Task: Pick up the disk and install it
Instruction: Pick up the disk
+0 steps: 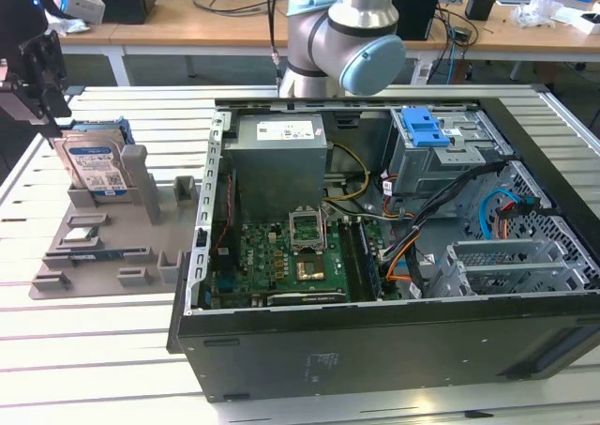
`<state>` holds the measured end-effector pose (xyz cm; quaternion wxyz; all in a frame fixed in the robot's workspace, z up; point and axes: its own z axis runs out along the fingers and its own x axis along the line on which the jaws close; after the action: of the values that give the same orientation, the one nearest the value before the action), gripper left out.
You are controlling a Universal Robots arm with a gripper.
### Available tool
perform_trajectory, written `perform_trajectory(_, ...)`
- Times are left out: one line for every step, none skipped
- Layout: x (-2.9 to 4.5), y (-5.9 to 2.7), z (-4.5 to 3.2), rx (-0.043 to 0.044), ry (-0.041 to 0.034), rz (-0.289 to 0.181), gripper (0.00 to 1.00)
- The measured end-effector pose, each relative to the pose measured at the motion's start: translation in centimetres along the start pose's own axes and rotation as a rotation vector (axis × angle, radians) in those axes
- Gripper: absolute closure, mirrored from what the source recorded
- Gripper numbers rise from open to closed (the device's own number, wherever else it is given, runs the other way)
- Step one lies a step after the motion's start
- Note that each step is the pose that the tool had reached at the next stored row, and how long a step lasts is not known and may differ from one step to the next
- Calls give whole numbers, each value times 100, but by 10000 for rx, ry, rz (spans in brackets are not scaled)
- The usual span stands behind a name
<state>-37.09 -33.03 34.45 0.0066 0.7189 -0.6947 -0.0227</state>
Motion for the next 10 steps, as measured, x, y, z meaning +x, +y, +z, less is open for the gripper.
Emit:
perform_trajectory(-39,-2,15,1,-1,-1,52)
perform_trajectory(-68,-5,37,2,-1,-2,52)
perform_trajectory(-96,-6,57,1,0,-2,52)
perform_trajectory(-138,-8,75,-1,0,-1,52)
perform_trajectory(-165,-10,85,1,0,-1,52)
perform_trajectory(-187,-11,92,1,-1,-2,52)
perform_trajectory(-211,-10,113,3,-1,-2,52)
perform_trajectory(-224,-5,147,1,0,-2,52)
perform_trajectory(-230,2,182,1,0,-2,52)
perform_trajectory(-236,15,222,1,0,-2,52)
